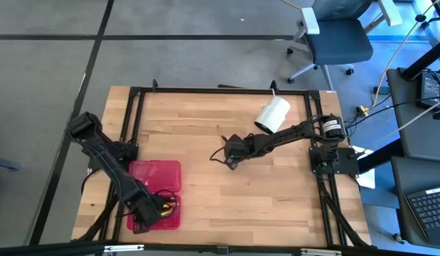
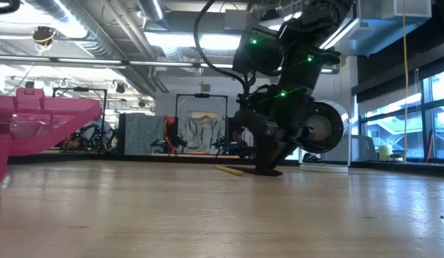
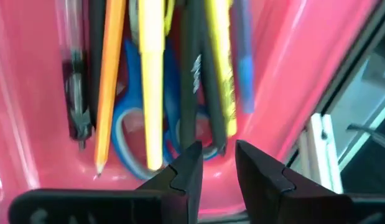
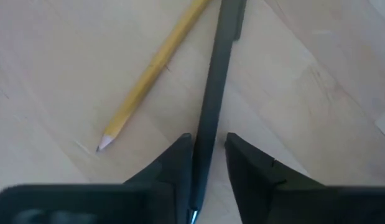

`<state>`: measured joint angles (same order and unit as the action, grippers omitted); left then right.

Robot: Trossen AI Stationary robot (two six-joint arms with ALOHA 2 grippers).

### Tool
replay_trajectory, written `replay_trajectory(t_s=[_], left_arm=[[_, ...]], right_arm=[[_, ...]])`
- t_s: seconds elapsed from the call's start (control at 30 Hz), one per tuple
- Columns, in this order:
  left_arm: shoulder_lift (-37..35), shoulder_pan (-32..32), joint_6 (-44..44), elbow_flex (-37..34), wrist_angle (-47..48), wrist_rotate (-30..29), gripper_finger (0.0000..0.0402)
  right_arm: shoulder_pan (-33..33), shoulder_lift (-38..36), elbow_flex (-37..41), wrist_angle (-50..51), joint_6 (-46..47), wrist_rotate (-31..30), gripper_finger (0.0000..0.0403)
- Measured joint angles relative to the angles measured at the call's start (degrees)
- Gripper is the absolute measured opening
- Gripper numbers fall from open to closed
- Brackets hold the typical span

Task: Pick & place school supplies into a supply box
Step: Put the black pen into the red supply box

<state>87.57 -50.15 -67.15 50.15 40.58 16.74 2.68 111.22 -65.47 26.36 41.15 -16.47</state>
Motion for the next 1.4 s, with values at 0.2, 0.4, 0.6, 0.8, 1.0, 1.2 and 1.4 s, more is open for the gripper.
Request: replay_trajectory(t_s=[0.2, 0.4, 0.6, 0.8, 1.0, 1.2, 1.4], left_arm=[[-2.1, 0.0, -0.7, 0.0, -6.0, -6.9, 0.0087], [-3.6, 0.0, -0.6, 0.0, -15.2, -12.9, 0.0087], [-3.7, 0.6, 5.5, 0.0, -22.4, -25.0, 0.0088], [-3.8, 3.5, 13.3, 0.0, -24.7, -34.1, 0.0086], [-3.7, 6.4, 25.8, -0.1, -30.2, -42.6, 0.0089], [-3.7, 10.4, 42.1, -3.8, -48.9, -43.6, 0.01], [-3.7, 16.0, 56.7, -10.9, -72.0, -40.4, 0.0123]], right_arm=[[0.1, 0.0, 0.0, 0.4, -2.7, 0.0, 0.0055], [0.3, 0.0, 0.0, 0.5, -2.5, -0.1, 0.0029], [2.0, -1.5, 0.3, 2.8, -2.2, 0.3, 0.0036], [5.8, -6.2, 0.3, 3.0, -2.3, 0.0, 0.0032], [11.7, -12.6, 0.2, 1.2, -2.5, -5.1, 0.0038], [18.9, -18.2, 0.2, -5.3, -5.3, -11.3, 0.0039], [26.2, -19.5, 0.2, -18.8, -13.6, -13.0, 0.0044]])
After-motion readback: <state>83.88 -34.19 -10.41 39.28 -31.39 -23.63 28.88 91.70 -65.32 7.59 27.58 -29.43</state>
